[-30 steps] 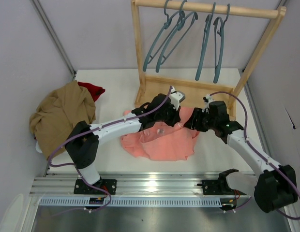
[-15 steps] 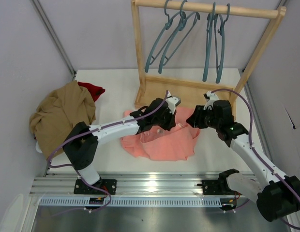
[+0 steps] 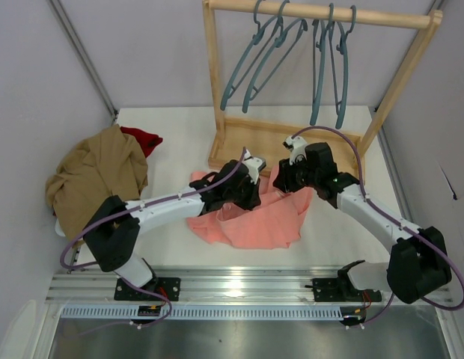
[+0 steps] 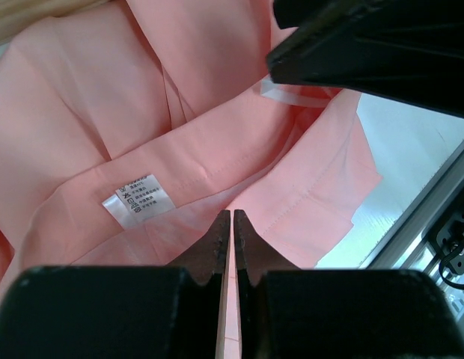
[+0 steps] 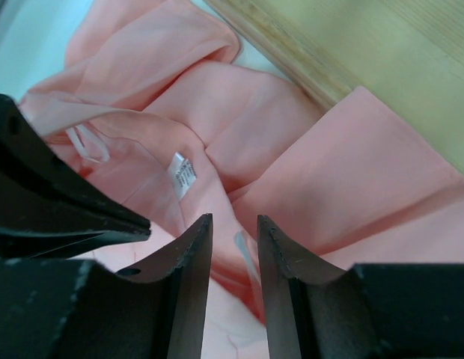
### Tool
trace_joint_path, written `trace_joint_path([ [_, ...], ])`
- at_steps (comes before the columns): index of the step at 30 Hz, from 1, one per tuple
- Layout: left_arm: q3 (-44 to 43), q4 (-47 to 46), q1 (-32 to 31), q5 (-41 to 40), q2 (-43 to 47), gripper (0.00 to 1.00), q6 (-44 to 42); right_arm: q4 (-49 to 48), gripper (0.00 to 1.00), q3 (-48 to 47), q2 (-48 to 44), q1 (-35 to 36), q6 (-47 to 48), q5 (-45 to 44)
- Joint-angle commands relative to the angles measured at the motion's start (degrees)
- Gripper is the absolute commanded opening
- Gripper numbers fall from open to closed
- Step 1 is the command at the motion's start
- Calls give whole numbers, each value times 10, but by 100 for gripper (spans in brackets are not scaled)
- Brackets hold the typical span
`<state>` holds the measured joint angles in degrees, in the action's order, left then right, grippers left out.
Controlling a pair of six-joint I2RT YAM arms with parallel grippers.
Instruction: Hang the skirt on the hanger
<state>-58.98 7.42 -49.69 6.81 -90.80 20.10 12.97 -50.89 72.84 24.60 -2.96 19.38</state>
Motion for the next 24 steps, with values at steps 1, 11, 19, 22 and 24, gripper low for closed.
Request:
trace_joint_path([
  [1,10,-17,3,13,32,9,11,1,36,-39,26,2,51,10],
  [11,17,-14,16,22,38,10,3,31,30,-36,39,4,60,5],
  [19,20,-15,28,27,42,12,6,30,26,-18,34,12,62,-12],
  [22,22,-14,32,26,44,13,5,35,25,-19,43,14,65,-16],
  [24,21,-11,36,26,46,13,4,38,26,-21,45,13,65,-17],
])
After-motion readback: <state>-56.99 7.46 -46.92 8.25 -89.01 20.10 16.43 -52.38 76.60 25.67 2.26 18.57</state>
